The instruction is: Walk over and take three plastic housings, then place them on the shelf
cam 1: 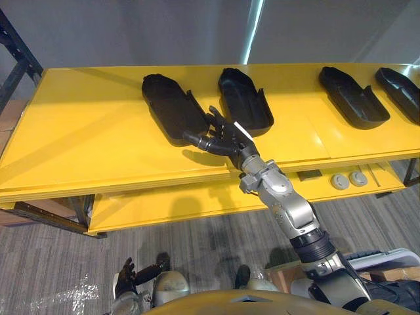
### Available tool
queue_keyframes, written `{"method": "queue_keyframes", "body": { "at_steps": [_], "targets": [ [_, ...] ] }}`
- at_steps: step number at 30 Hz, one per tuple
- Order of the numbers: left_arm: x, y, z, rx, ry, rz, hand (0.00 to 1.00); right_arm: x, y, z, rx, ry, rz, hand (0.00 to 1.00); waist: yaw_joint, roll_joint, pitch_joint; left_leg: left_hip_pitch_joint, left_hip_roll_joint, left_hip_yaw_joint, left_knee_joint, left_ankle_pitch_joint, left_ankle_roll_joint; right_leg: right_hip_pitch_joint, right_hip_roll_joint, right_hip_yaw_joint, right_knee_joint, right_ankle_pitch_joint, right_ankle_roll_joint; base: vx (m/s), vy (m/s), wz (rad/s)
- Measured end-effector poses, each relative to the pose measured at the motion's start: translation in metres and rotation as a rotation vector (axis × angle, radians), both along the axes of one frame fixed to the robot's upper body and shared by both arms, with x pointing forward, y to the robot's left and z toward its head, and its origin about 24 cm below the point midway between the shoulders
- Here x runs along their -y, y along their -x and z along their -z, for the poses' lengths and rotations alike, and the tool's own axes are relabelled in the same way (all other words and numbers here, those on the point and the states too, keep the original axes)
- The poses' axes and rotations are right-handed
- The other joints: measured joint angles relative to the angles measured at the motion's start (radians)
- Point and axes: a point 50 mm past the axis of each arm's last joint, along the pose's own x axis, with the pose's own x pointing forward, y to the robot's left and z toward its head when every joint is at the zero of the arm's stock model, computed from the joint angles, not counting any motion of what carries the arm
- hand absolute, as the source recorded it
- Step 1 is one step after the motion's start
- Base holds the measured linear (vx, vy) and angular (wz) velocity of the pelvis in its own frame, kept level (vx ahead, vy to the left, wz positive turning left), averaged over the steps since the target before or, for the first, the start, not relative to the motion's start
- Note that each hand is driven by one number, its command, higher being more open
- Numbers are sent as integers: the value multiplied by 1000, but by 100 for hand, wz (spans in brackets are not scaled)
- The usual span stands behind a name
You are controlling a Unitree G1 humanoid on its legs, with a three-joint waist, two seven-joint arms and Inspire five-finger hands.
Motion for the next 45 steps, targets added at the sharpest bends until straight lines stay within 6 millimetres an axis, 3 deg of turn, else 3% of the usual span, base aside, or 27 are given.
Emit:
{"method": "queue_keyframes", "body": {
  "at_steps": [15,21,45],
  "targets": [
    [0,1,0,-3,-1,-3,100,-18,9,4,-5,18,-132,100,-8,1,0,2,0,-1,0,-1,-1,2,0,-1,2,-2,1,0,0,0],
    [0,2,0,-2,1,-15,100,-24,14,-4,19,-15,-183,100,-9,1,1,2,0,-1,1,-1,-1,3,0,-1,2,-2,0,0,0,0],
    [-1,3,1,1,-15,-25,100,-43,25,2,-3,-10,-256,100,-11,1,0,4,0,-1,2,1,-5,4,0,-1,2,-2,0,0,0,0]
  ]
}}
